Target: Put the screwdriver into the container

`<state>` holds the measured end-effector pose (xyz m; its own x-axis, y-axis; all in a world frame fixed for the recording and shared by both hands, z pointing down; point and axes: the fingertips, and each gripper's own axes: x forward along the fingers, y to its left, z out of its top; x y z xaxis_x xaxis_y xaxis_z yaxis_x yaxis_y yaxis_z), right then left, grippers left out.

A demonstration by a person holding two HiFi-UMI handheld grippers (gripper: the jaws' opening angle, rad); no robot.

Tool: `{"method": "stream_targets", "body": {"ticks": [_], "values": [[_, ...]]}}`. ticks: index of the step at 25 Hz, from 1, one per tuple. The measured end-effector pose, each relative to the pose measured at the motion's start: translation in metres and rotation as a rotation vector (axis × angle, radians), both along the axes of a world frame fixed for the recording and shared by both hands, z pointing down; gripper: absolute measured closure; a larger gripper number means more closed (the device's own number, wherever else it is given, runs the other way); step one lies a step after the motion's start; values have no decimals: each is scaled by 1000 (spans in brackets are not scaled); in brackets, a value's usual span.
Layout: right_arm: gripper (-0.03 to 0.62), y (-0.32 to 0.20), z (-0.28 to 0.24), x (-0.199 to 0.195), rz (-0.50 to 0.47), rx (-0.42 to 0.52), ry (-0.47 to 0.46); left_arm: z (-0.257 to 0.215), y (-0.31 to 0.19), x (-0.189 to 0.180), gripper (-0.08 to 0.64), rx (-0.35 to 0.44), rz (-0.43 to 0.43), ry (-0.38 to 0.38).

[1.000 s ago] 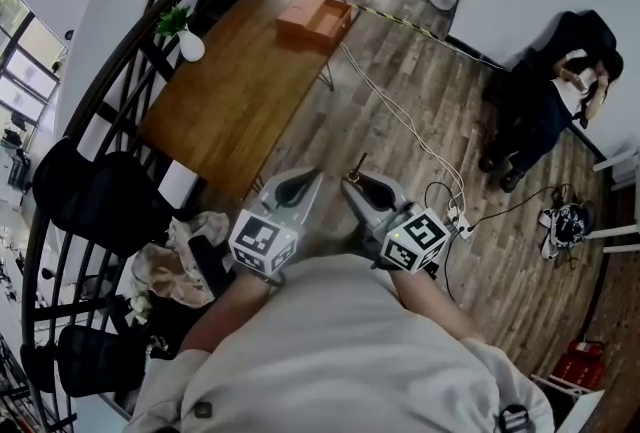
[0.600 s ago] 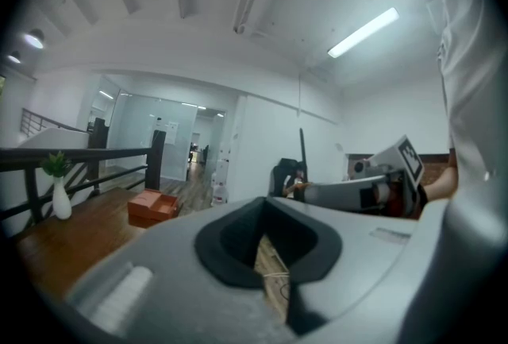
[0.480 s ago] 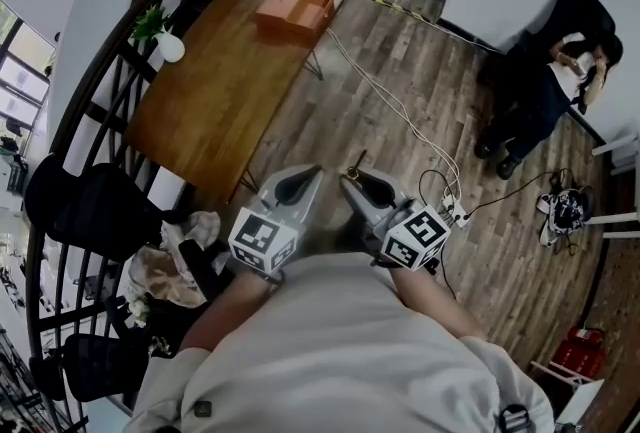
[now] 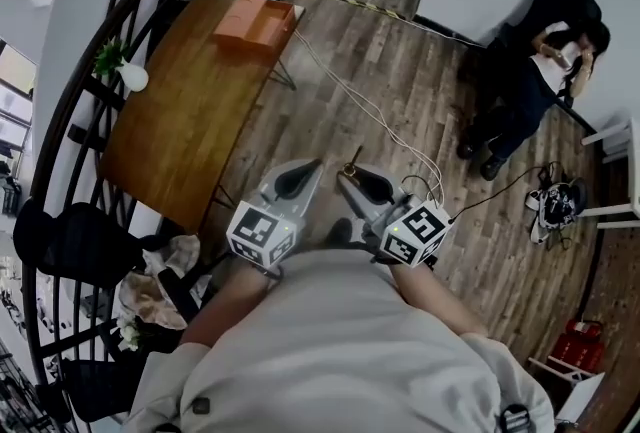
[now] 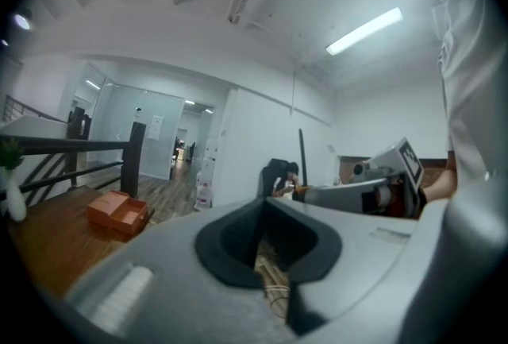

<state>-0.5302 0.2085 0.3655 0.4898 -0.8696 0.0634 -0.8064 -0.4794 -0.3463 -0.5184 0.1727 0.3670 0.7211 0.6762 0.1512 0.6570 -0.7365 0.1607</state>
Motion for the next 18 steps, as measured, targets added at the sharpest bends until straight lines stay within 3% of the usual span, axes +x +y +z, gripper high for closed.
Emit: {"method": "stream_targets", "body": {"ticks": [6,18], "values": [[509,50,-5,42,7,-5,9,-3,54,39,557,-8,12,8],[509,94,7,93,59,17,-19,7,97,93,557,15,58,-18]]}}
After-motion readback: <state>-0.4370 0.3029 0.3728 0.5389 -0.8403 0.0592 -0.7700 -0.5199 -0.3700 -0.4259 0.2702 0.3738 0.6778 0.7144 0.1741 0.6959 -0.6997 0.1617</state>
